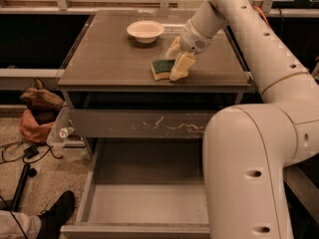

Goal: Place sponge into middle drawer

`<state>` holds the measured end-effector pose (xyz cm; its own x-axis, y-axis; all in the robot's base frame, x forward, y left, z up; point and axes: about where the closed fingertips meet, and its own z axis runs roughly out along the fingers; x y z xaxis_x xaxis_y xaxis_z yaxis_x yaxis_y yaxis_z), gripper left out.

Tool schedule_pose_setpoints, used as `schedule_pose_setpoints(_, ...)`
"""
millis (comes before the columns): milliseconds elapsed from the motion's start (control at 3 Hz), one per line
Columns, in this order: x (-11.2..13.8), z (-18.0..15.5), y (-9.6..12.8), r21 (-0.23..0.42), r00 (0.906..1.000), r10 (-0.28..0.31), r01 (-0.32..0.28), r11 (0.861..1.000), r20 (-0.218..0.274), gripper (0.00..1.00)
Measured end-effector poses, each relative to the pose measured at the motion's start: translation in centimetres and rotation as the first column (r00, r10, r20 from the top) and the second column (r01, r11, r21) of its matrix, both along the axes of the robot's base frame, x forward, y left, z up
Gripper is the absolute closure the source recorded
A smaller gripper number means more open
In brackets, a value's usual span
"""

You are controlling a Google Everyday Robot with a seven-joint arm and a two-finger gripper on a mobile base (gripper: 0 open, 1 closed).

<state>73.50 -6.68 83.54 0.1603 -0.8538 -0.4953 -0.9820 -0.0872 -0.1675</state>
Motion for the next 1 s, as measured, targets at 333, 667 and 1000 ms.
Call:
schedule_pose_setpoints(333, 0.0, 0.0, 0.0, 0.000, 1.0000, 0.000, 0.000, 1.000, 0.000, 0.65)
schedule_pose_setpoints(667, -1.4, 0.9, -0.2, 0.000, 0.9993, 0.030, -0.030, 1.000, 0.021, 0.90)
schedule_pose_setpoints(1000, -7.1, 1.9, -1.1, -0.029, 0.9971, 0.073, -0.073, 0.997, 0.019, 1.00)
